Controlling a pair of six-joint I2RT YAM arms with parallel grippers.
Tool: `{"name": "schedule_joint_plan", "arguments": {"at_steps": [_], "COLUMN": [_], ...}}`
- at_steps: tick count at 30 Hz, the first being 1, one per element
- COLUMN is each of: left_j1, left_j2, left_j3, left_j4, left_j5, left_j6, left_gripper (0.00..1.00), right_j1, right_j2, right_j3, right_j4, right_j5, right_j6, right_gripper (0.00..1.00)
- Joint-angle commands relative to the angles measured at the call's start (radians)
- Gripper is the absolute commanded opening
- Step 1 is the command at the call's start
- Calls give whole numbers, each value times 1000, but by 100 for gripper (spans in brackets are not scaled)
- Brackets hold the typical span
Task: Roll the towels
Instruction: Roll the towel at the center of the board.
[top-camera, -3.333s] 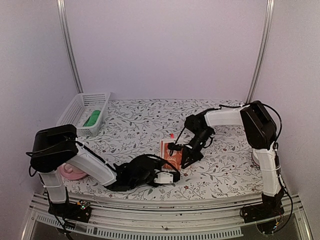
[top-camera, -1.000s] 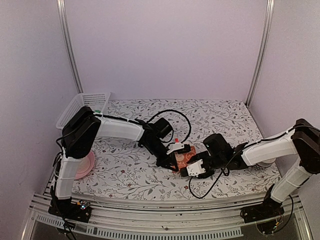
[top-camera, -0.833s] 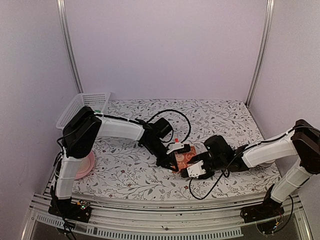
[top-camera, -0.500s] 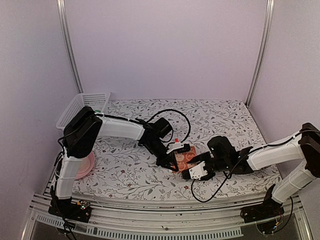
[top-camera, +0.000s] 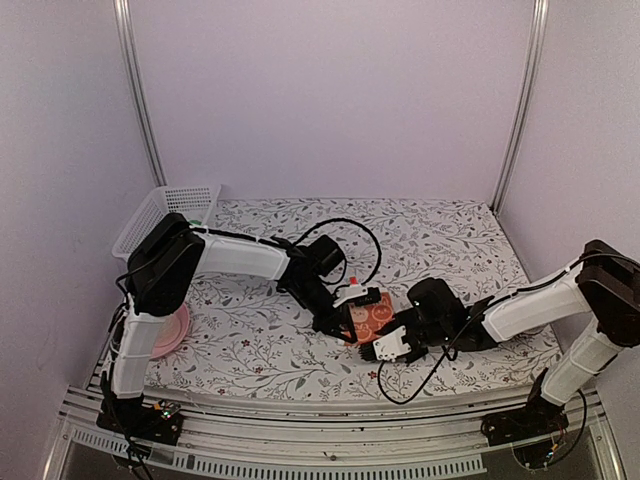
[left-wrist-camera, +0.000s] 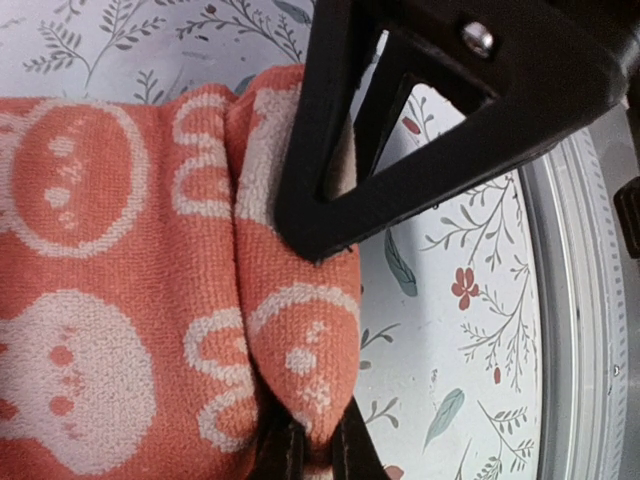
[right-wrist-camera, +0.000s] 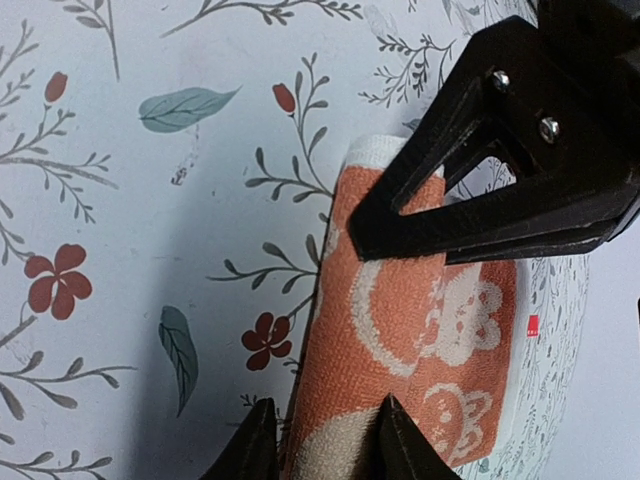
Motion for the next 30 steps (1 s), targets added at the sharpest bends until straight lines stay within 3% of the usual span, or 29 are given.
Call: {"name": "schedule_joint_plan", "arguments": {"at_steps": [1,4,5,10,13,20,25,30], "left_j1": [-2,1,5,5,-6,-109,-239,-320], "left_j2": [76,60,15,-174,-282,-521,-548,-499], "left_j3": [-34,-42,-72,-241,-354,-690,-846,-893], "left_j4": [-115,-109,-84,99,218,673,930,1112], "left_j5": [-76,-75,-93,-160,-225,-596,-861,-1036], "left_j6": [1,1,-3,-43,-80,-91,46,196], "left_gripper": [1,20,41,67,75,75,60,52], "right_j1": [5,3,-17,-73,-102,-139,-168,-206], "right_j2": [32,40,43,56,89,227,349,511], "right_j3": [7,7,29,107,170,395,565,771], "right_j4": [-4,-9,-41,-190,-321,-640,-855,-1070], "right_j5": [43,45,13,-113,-191,-352,-443,-527], "right_j6": [13,16,34,79,99,119,124,126], "right_gripper": [26,15,9,6,7,7,9,9]}}
